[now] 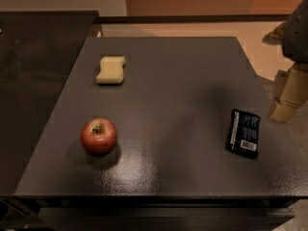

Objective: Move rxbar blueberry near sponge

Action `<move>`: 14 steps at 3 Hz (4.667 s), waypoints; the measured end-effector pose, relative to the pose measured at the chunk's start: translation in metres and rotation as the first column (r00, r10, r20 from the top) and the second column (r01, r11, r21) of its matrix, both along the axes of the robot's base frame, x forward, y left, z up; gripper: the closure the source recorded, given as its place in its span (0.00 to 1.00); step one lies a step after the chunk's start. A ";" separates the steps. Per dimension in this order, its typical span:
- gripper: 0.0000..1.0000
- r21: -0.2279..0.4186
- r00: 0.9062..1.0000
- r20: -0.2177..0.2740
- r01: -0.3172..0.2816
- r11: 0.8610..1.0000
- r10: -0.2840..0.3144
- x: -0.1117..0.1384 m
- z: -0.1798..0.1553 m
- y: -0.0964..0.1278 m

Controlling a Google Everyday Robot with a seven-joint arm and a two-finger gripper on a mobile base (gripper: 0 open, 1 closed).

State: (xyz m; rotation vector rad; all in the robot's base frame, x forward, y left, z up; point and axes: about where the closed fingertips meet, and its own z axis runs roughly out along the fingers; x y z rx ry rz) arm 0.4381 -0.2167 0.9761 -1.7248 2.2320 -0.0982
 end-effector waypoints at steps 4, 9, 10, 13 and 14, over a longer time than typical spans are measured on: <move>0.00 -0.083 0.966 -0.054 -0.257 0.963 0.253 0.001 -0.021 -0.001; 0.00 -0.052 0.731 -0.134 -0.680 0.732 0.669 -0.009 -0.096 -0.012; 0.00 -0.023 0.697 -0.148 -0.711 0.702 0.701 -0.012 -0.112 -0.009; 0.00 0.029 0.663 -0.157 -0.738 0.675 0.732 -0.008 -0.139 -0.007; 0.17 0.033 0.667 -0.161 -0.733 0.679 0.728 -0.006 -0.144 -0.008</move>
Offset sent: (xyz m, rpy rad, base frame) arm 0.0006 0.0015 -0.0080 -0.0534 0.0566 0.1243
